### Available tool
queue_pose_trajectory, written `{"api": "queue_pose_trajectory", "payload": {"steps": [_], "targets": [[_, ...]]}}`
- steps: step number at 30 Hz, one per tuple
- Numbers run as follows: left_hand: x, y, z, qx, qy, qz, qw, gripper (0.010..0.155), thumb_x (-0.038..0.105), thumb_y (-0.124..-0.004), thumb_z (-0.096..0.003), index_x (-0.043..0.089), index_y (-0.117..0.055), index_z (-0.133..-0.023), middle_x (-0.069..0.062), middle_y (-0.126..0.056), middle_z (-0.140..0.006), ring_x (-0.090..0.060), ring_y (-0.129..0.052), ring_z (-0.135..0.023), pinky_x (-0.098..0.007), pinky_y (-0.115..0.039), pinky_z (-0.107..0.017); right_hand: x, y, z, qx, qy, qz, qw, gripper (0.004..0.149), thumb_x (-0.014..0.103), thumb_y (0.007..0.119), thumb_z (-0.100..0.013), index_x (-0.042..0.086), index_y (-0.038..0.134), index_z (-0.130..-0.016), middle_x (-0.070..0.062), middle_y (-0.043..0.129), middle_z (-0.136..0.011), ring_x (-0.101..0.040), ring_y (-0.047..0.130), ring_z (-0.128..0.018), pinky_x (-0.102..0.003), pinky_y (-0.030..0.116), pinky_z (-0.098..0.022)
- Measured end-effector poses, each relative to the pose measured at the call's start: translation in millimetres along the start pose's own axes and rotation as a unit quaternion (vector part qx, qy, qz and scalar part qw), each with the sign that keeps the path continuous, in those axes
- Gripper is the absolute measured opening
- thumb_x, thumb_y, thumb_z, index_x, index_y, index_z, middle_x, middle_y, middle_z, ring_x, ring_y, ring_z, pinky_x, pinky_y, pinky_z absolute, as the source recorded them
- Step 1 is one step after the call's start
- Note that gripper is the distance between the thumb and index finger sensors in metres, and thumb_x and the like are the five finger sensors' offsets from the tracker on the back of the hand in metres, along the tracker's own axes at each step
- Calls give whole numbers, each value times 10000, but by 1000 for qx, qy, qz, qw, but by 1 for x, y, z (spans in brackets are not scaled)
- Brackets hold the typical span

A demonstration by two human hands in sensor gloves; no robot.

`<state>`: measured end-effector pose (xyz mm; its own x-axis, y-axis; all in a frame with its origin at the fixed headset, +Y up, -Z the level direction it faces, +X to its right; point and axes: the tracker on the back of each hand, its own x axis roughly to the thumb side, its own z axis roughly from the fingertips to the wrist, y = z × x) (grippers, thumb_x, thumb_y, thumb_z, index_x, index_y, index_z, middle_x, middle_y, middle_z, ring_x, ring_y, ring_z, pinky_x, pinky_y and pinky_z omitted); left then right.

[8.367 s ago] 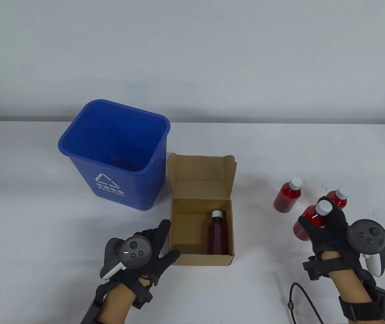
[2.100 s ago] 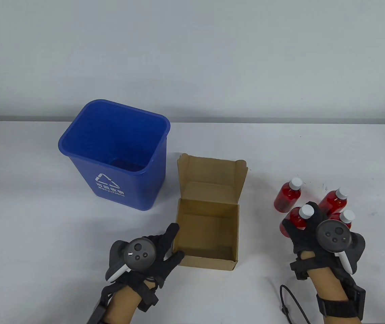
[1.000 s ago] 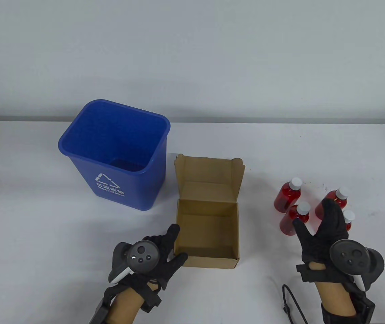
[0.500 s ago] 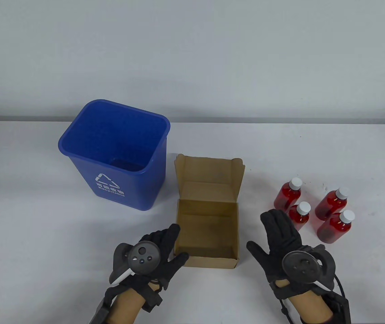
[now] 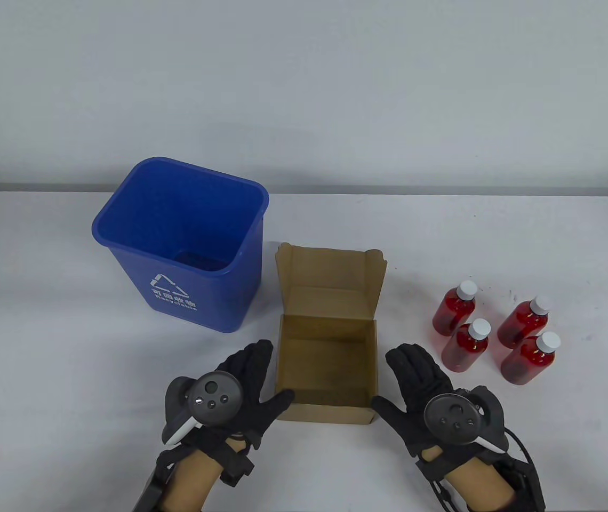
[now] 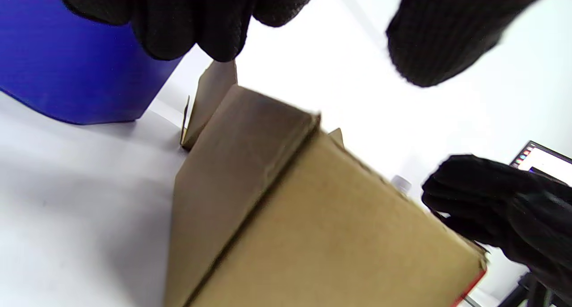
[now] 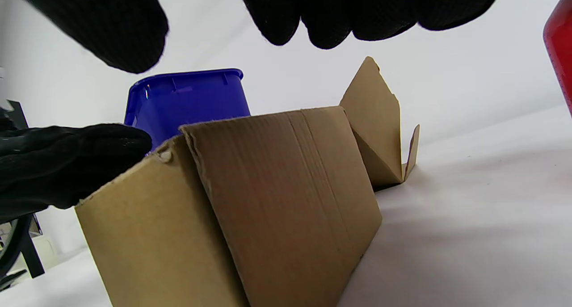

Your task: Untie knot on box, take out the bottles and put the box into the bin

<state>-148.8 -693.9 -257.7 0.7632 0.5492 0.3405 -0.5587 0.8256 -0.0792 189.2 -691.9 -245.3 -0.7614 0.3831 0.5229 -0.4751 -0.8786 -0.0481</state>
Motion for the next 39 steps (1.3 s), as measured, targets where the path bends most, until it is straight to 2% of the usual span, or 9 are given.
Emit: {"api": "queue_pose_trajectory", "payload": {"steps": [9, 17, 21, 23, 26, 30, 33, 36, 39], "targets": [[0, 11, -49, -45, 46, -2, 998, 969, 606, -798, -460, 46, -359, -1117, -284, -510, -1099, -561, -685, -971, -667, -620, -676, -1, -5, 2, -4, -2, -14, 1000, 782, 546, 683, -497, 19, 466, -1032, -247, 435, -1048, -558, 517, -935, -673, 526, -617], [-12, -6, -77, -65, 106, 30, 992, 959, 579, -795, -465, 32, -344, -1111, -294, -486, -1096, -566, -678, -977, -672, -614, -676, -1, -9, 4, -8, -2, -27, 1000, 777, 542, 684, -497, 17, 472, -1030, -248, 443, -1046, -557, 519, -936, -674, 530, -615], [-26, -15, -85, -75, 143, 85, 983, 981, 579, -792, -467, 38, -289, -1112, -294, -418, -1108, -560, -702, -939, -661, -630, -652, -2, -10, 5, -9, -3, -36, 999, 774, 541, 682, -497, 17, 480, -1028, -248, 449, -1045, -559, 533, -930, -672, 537, -613], [-30, -19, -85, -69, 144, 111, 981, 925, 539, -782, -484, 61, -302, -1116, -275, -450, -1104, -473, -830, -830, -578, -723, -582, -2, -11, 5, -8, -3, -39, 999, 770, 538, 683, -497, 16, 484, -1027, -248, 453, -1044, -564, 540, -925, -674, 539, -610], [-36, -25, -86, -57, 158, 155, 973, 866, 459, -778, -498, 77, -305, -1115, -273, -475, -1094, -395, -918, -664, -489, -791, -458, -3, -15, 7, -13, -3, -44, 999, 765, 536, 683, -499, 17, 489, -1026, -248, 459, -1043, -564, 549, -922, -674, 542, -609], [-41, -30, -85, -67, 159, 195, 965, 817, 396, -775, -509, 100, -315, -1116, -249, -530, -1075, -378, -944, -453, -391, -831, -314, -5, -19, 7, -17, 0, -52, 998, 760, 534, 683, -498, 17, 497, -1024, -248, 466, -1041, -561, 553, -923, -674, 547, -607], [-41, -30, -86, -98, 168, 179, 964, 816, 382, -775, -503, 106, -314, -1116, -254, -501, -1074, -333, -962, -383, -341, -849, -253, -8, -19, 7, -16, 4, -54, 998, 757, 532, 683, -498, 17, 502, -1023, -248, 471, -1040, -558, 557, -923, -672, 552, -606], [-43, -32, -87, -136, 188, 180, 956, 790, 387, -772, -495, 93, -371, -1110, -240, -476, -1083, -312, -959, -379, -325, -849, -247, -9, -18, 6, -13, 7, -54, 998, 753, 531, 683, -499, 18, 506, -1021, -248, 473, -1039, -560, 565, -918, -672, 556, -604], [-45, -39, -87, -183, 220, 170, 943, 691, 392, -747, -515, 183, -418, -1086, -227, -447, -1086, -296, -948, -384, -311, -847, -257, -10, -17, 6, -9, 9, -54, 998, 752, 529, 683, -499, 17, 508, -1021, -247, 478, -1038, -559, 569, -916, -671, 558, -603]]}}
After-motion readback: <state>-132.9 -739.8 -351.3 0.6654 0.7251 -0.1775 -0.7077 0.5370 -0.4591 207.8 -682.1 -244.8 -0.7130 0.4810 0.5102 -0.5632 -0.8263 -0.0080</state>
